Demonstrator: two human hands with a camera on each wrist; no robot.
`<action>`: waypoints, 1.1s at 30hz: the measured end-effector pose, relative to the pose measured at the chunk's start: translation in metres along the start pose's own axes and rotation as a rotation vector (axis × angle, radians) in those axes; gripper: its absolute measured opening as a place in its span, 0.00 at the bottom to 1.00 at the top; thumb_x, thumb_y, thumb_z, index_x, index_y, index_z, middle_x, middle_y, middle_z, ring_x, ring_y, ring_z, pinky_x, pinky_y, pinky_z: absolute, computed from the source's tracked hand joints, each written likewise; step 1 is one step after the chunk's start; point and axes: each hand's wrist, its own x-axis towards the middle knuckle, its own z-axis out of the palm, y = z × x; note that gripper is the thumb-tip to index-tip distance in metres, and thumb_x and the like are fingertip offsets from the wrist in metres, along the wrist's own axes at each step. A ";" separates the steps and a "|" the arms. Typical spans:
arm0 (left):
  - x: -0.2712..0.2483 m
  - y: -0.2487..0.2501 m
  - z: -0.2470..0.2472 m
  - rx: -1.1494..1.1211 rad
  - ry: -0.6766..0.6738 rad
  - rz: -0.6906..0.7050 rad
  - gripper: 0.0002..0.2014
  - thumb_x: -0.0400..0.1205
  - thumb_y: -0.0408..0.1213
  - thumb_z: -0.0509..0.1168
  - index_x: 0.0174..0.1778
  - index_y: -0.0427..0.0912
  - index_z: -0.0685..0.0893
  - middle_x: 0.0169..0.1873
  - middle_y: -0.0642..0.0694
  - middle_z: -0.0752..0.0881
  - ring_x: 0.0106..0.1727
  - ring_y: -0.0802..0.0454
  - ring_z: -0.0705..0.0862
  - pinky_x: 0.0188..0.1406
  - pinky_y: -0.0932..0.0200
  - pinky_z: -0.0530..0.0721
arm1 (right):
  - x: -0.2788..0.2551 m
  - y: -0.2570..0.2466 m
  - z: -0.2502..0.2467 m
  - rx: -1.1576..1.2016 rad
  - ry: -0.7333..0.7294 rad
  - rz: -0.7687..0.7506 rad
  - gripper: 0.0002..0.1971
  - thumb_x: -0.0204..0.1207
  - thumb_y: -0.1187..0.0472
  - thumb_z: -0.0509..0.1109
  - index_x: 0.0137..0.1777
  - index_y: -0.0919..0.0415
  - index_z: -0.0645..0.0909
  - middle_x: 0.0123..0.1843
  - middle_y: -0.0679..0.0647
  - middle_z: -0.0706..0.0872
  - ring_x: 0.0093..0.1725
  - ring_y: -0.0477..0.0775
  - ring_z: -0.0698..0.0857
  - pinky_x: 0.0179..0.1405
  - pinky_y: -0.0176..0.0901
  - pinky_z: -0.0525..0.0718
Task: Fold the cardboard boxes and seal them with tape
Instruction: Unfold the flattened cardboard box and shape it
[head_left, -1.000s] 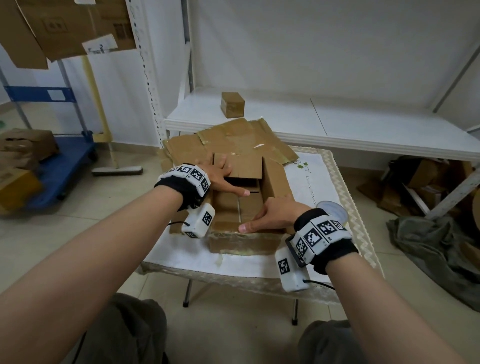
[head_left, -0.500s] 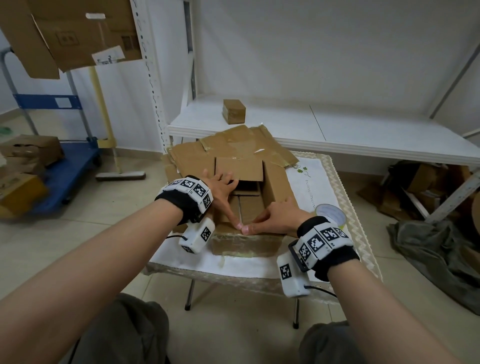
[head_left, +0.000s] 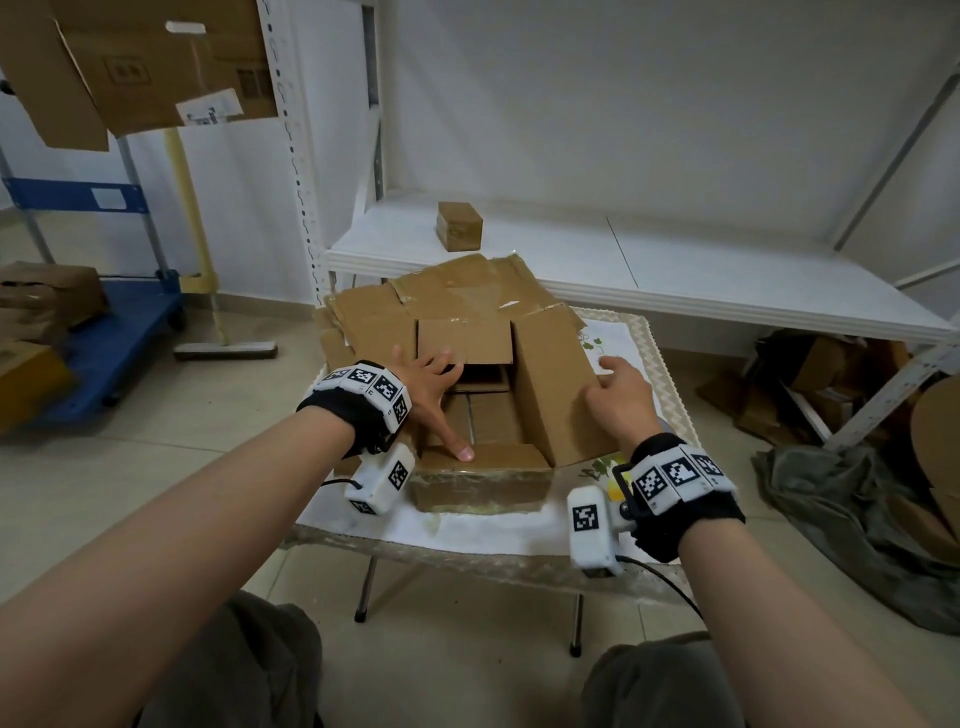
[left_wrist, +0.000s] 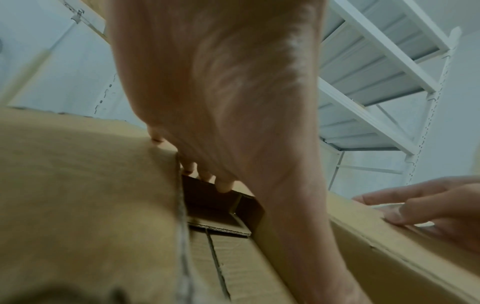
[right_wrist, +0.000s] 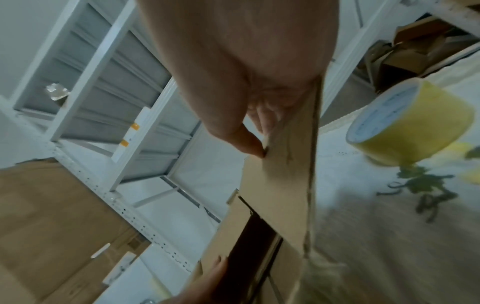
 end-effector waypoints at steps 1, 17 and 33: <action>0.000 0.000 0.000 -0.002 0.002 0.001 0.73 0.56 0.83 0.66 0.87 0.50 0.34 0.86 0.47 0.31 0.88 0.45 0.35 0.79 0.26 0.29 | -0.001 -0.004 -0.002 0.004 0.005 -0.019 0.26 0.83 0.68 0.63 0.82 0.60 0.70 0.75 0.61 0.81 0.76 0.62 0.77 0.77 0.57 0.75; 0.001 0.000 0.001 -0.024 0.000 0.001 0.75 0.55 0.84 0.65 0.88 0.46 0.36 0.87 0.47 0.32 0.88 0.49 0.35 0.80 0.29 0.27 | -0.001 -0.026 0.047 -0.388 -0.475 -0.389 0.26 0.86 0.57 0.67 0.84 0.46 0.70 0.86 0.56 0.67 0.82 0.60 0.70 0.83 0.45 0.63; -0.012 -0.015 -0.009 -0.202 0.250 -0.060 0.62 0.68 0.66 0.76 0.89 0.47 0.45 0.88 0.44 0.38 0.87 0.39 0.37 0.83 0.32 0.38 | -0.010 0.007 0.066 -0.467 -0.329 -0.519 0.27 0.90 0.47 0.57 0.88 0.44 0.58 0.89 0.43 0.59 0.89 0.54 0.50 0.86 0.55 0.56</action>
